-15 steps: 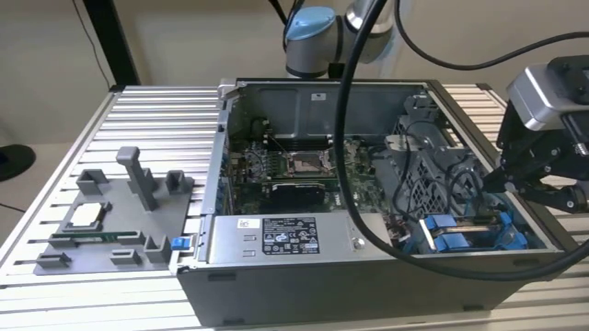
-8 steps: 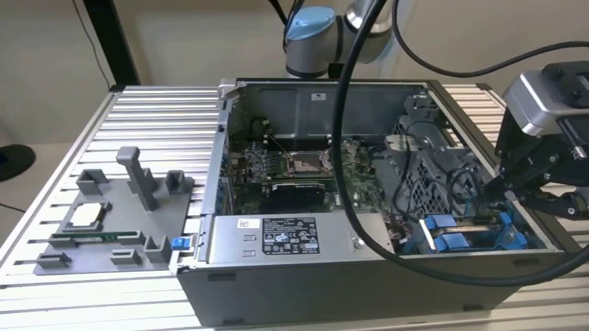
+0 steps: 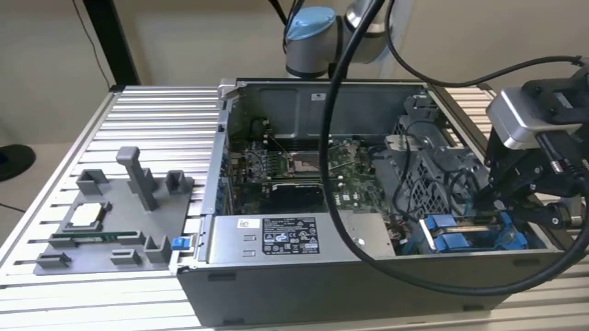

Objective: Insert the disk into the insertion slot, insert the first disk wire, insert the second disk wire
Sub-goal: 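Insert the second disk wire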

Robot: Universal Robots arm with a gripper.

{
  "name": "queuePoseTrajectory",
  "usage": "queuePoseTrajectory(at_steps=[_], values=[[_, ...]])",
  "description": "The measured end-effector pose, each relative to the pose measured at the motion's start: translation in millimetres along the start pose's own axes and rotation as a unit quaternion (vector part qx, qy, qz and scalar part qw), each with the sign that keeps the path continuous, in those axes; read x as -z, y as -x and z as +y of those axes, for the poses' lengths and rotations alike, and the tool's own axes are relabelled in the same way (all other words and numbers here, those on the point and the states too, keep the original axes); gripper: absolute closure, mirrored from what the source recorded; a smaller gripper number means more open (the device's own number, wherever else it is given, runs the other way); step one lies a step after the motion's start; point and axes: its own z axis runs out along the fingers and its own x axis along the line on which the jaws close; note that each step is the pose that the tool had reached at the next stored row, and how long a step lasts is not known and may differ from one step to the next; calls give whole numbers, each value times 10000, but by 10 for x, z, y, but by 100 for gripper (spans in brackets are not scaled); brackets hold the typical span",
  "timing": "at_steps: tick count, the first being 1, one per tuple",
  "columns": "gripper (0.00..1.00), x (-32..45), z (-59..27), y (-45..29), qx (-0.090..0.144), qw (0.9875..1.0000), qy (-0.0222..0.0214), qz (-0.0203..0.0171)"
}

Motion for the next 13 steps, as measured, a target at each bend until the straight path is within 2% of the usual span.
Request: queuePoseTrajectory(at_steps=[8,13], values=[[100,-4,6,0,0,10000,0,1],[100,-43,9,-7,1,10000,-3,1]])
